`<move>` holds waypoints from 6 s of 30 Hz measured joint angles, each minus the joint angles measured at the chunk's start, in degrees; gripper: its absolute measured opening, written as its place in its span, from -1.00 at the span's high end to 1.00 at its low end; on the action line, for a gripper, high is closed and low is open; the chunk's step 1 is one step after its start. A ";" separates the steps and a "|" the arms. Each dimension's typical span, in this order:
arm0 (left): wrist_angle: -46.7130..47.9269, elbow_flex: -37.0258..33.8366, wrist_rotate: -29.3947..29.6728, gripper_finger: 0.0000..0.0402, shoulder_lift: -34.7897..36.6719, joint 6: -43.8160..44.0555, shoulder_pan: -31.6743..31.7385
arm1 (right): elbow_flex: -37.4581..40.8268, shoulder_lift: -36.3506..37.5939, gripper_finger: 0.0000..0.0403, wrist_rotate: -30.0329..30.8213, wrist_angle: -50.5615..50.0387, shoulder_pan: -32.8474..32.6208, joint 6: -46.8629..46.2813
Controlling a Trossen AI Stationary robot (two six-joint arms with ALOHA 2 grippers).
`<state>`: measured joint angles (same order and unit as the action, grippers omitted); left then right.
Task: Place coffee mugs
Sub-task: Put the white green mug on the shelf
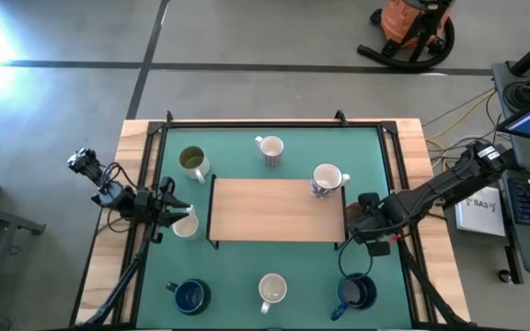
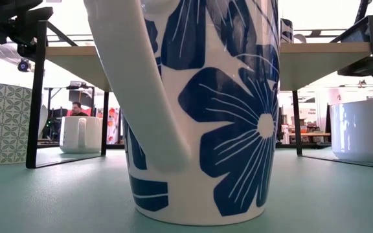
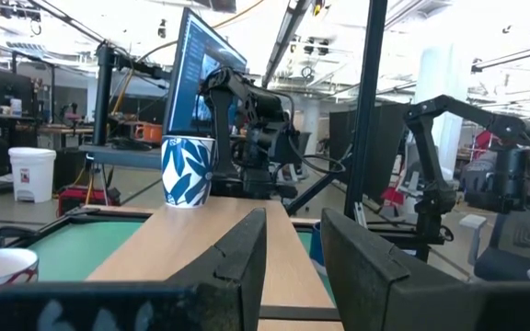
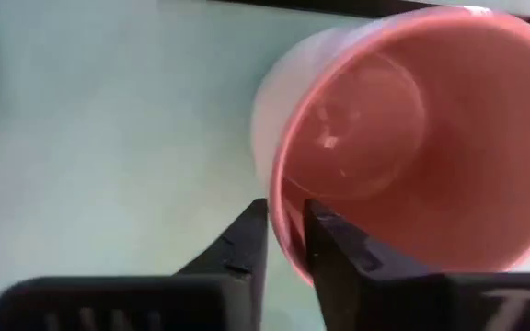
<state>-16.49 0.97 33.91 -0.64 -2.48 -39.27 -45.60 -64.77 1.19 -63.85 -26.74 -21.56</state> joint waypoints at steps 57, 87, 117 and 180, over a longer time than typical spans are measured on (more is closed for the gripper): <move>0.07 0.00 -0.02 0.56 0.00 0.00 0.00 | -59.19 -24.21 0.94 -9.07 -18.66 -13.12 -32.67; -0.02 0.01 0.00 0.56 -0.01 0.01 0.00 | -72.08 -32.55 0.94 5.54 -26.22 -2.79 -21.77; -0.09 0.01 -0.01 0.56 -0.01 0.01 0.00 | -71.49 -33.99 0.94 5.88 -26.15 -0.75 -23.27; -0.09 0.02 0.00 0.56 -0.02 0.00 0.00 | -67.10 -33.51 0.83 5.29 -26.11 0.92 -14.55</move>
<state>-16.58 0.99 33.91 -0.67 -2.48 -39.27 -112.71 -98.28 6.49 -89.95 -25.82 -36.11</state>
